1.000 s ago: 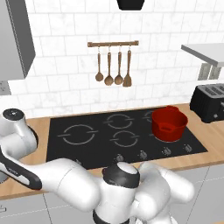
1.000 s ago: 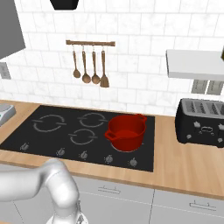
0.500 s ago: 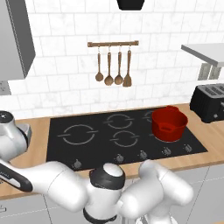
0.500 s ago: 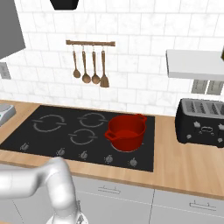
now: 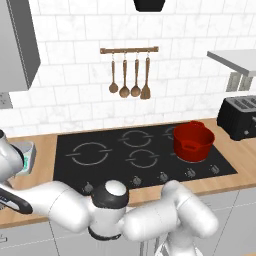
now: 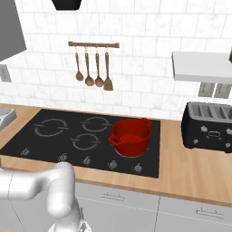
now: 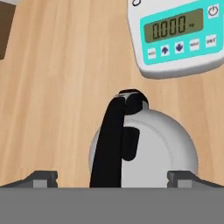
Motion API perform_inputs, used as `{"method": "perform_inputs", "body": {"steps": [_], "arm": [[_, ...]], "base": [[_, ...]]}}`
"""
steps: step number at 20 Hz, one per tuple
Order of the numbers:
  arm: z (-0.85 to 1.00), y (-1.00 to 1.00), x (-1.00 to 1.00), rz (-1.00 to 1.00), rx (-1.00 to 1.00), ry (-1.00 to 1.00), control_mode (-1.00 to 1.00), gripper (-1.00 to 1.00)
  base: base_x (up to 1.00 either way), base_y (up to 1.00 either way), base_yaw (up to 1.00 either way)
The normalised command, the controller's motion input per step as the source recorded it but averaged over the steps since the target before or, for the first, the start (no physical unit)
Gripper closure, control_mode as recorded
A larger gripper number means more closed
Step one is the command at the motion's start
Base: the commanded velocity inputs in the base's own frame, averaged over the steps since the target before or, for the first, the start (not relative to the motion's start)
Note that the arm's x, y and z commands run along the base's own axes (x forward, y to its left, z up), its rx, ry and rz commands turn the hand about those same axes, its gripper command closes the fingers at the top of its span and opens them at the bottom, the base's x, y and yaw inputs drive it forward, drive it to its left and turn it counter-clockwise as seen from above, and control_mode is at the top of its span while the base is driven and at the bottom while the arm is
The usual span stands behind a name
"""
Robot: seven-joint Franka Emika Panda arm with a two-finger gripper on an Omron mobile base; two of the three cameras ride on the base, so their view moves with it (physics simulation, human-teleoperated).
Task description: Pick the kettle from the counter and place it on a stove burner. Then turn the burner on.
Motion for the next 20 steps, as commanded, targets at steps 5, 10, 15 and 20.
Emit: {"method": "perform_inputs", "body": {"steps": [5,10,15,20], "arm": [[-0.14,0.08,0.21,0.00,-0.05,0.02,-1.00,1.00],[0.00,-0.44,-0.06,0.00,0.00,-0.09,-1.00,1.00],[0.00,-0.86,-0.36,0.00,-0.01,-0.35,-1.00,1.00],[0.03,-1.00,-0.51,0.00,-0.04,-0.52,-1.00,1.00]], "base": [[0.00,0.00,0.00],[0.00,0.00,0.00],[0.00,0.00,0.00],[0.00,0.00,0.00]]}}
